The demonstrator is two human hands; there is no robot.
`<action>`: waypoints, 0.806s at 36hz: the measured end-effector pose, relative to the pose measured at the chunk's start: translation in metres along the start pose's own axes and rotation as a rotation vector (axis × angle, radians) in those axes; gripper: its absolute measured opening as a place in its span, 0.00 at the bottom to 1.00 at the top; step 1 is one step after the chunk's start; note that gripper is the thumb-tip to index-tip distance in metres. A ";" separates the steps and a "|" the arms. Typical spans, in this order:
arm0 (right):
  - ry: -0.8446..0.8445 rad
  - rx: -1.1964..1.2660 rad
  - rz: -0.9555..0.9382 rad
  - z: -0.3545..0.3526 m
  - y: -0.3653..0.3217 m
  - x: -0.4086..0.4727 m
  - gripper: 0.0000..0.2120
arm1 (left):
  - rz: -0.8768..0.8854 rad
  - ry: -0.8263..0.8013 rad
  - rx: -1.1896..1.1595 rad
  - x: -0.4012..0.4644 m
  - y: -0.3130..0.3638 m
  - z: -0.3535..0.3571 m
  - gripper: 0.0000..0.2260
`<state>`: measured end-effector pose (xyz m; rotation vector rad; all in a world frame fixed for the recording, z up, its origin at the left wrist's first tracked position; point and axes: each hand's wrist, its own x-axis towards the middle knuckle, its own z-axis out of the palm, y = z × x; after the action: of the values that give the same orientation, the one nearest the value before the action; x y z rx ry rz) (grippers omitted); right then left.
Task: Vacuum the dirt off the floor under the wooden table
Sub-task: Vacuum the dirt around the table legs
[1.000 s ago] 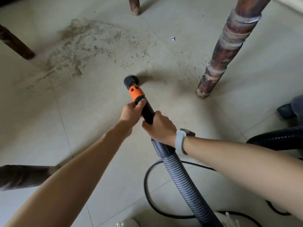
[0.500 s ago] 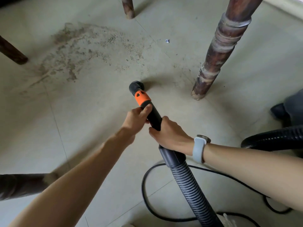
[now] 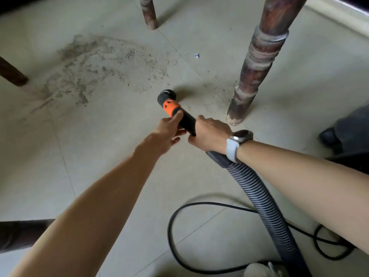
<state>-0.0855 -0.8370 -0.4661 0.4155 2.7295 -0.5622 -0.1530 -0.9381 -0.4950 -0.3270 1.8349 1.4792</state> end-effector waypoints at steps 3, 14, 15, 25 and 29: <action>0.063 -0.072 0.002 0.012 0.018 -0.012 0.14 | -0.017 -0.045 0.031 -0.003 -0.010 0.013 0.10; -0.176 0.560 0.053 0.041 0.058 -0.022 0.07 | 0.072 -0.075 0.271 -0.017 -0.025 0.033 0.17; -0.202 0.583 0.036 0.043 0.056 -0.022 0.07 | 0.075 -0.059 0.276 -0.017 -0.028 0.031 0.16; -0.295 0.587 -0.069 0.053 0.005 -0.015 0.08 | 0.035 0.087 0.144 -0.019 -0.044 -0.027 0.07; -0.294 0.585 -0.029 0.061 0.006 -0.042 0.08 | -0.055 0.047 0.019 -0.020 -0.057 -0.040 0.09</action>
<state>-0.0304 -0.8669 -0.5058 0.3882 2.2572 -1.3220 -0.1195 -0.9966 -0.5215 -0.4024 1.8612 1.4269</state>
